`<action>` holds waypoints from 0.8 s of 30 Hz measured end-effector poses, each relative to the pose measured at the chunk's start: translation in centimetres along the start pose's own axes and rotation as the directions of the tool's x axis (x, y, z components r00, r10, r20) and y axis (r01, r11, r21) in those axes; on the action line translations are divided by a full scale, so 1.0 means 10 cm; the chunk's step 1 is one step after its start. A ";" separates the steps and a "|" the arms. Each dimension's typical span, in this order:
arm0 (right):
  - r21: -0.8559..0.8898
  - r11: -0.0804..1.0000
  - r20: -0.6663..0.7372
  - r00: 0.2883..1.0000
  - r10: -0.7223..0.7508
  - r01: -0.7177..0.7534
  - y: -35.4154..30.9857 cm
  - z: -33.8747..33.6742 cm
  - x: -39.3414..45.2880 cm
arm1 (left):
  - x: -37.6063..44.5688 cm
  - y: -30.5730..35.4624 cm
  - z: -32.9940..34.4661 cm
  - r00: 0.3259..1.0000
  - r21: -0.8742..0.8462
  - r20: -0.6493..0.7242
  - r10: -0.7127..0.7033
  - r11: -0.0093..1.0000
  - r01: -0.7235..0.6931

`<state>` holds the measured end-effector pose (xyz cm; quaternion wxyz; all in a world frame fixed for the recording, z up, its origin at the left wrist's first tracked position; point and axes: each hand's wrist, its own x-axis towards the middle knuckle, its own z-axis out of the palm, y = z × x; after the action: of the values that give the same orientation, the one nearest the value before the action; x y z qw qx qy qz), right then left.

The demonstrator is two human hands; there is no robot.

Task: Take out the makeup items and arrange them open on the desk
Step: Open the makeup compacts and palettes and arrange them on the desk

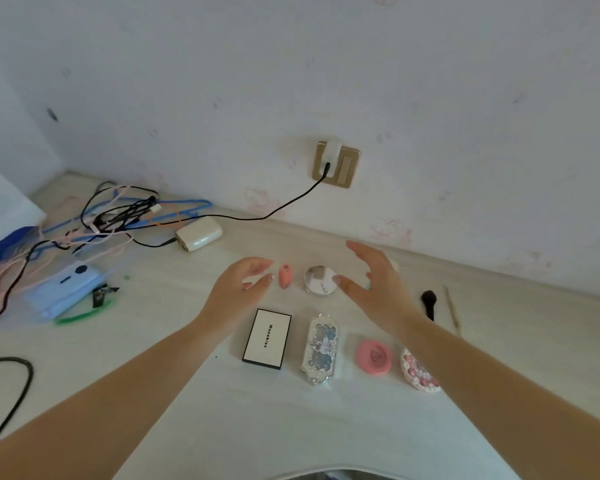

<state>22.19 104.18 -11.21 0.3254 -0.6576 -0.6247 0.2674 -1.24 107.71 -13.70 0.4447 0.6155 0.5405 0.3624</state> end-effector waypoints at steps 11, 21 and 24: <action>0.126 0.990 0.063 0.997 0.047 -0.055 0.27 0.66 0.01 | 0.19 -0.45 0.24 0.992 -0.050 0.031 -0.123 0.991 0.124; 0.049 0.985 0.081 0.982 -0.169 0.166 0.68 1.08 0.68 | 0.69 -1.05 0.42 0.997 0.093 -0.011 0.083 0.992 -0.081; -0.083 0.966 0.071 0.968 -0.239 0.244 0.61 1.18 0.86 | 0.82 -1.13 0.50 0.995 0.158 0.038 0.090 0.983 -0.095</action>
<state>17.82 113.77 -23.00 0.3062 -0.5822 -0.7213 0.2168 0.80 115.23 -26.33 0.3852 0.6789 0.5317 0.3287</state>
